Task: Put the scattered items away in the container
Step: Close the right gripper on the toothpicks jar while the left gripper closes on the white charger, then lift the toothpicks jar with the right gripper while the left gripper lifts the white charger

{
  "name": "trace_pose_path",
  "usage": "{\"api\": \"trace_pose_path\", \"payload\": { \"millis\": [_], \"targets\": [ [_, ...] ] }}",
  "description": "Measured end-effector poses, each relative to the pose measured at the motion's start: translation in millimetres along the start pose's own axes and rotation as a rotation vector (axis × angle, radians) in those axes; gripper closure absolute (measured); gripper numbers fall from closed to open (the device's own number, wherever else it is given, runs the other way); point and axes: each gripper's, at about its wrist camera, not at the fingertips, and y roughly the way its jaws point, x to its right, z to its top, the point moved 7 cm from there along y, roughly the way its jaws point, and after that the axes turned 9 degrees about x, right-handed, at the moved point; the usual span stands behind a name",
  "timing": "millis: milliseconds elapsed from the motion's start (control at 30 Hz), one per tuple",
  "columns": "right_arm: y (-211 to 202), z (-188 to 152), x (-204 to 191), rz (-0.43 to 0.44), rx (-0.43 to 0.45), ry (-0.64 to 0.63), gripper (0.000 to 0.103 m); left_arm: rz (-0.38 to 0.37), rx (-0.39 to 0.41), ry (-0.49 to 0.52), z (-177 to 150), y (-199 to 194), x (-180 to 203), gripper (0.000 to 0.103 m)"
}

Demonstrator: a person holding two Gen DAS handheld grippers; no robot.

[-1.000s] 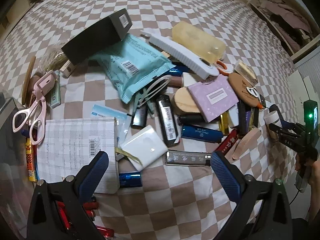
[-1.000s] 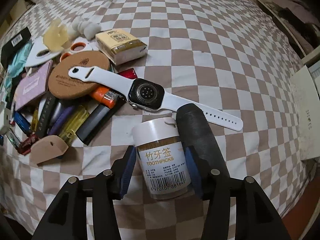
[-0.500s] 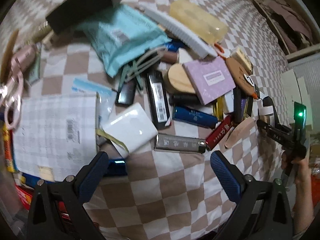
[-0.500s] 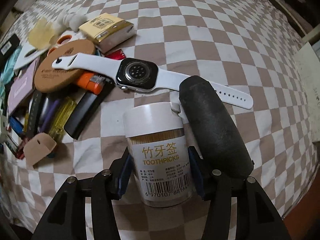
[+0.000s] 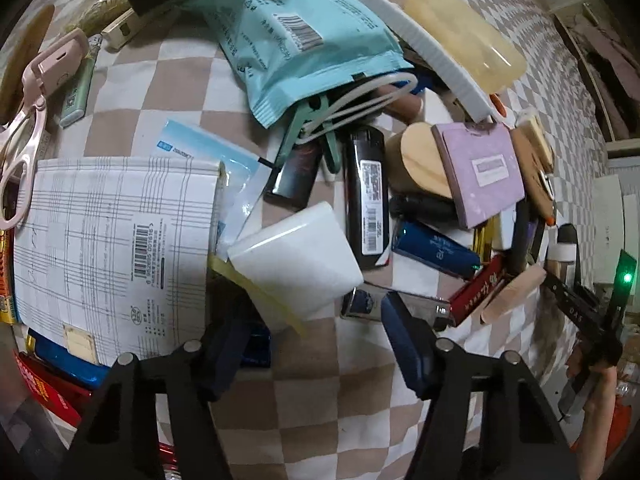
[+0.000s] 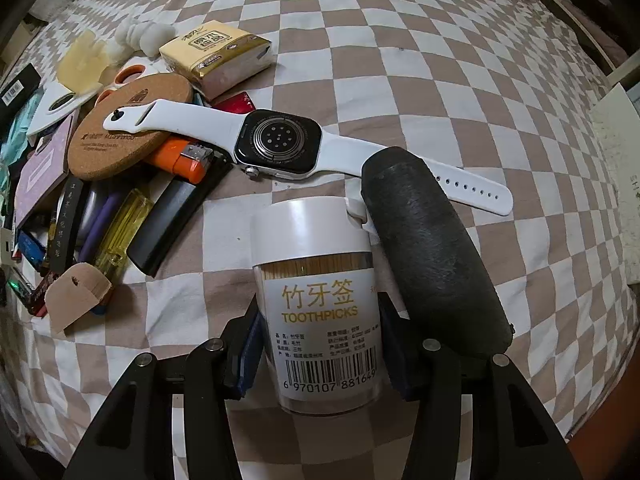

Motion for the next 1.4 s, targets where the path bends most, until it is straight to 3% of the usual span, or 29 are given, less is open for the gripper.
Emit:
{"api": "trace_pose_path", "payload": {
  "millis": [267, 333, 700, 900, 1233, 1400],
  "targets": [
    [0.2, -0.5, 7.2, 0.009, 0.004, -0.002, 0.05, 0.0, 0.028, -0.073, 7.9, -0.5, -0.6, 0.039],
    [0.1, -0.7, 9.5, 0.011, 0.006, -0.002, 0.05, 0.025, 0.046, -0.055, 11.5, -1.7, -1.5, 0.048],
    [-0.6, -0.3, 20.3, 0.006, 0.003, -0.01, 0.05, 0.082, 0.07, 0.08, 11.7, -10.5, 11.3, 0.05],
    [-4.9, -0.2, 18.0, -0.037, -0.007, -0.055, 0.051, 0.087, 0.077, 0.103, 7.2, -19.7, 14.8, 0.051],
    [-25.5, -3.8, 0.8, 0.162, -0.031, 0.041, 0.052, 0.07, 0.085, 0.12, -0.3, -35.7, 17.3, 0.052],
    [-41.5, -1.9, -18.0, 0.214, -0.02, 0.021, 0.053, 0.068, 0.093, 0.114, -5.6, -39.7, 4.1, 0.052]
  ]
}}
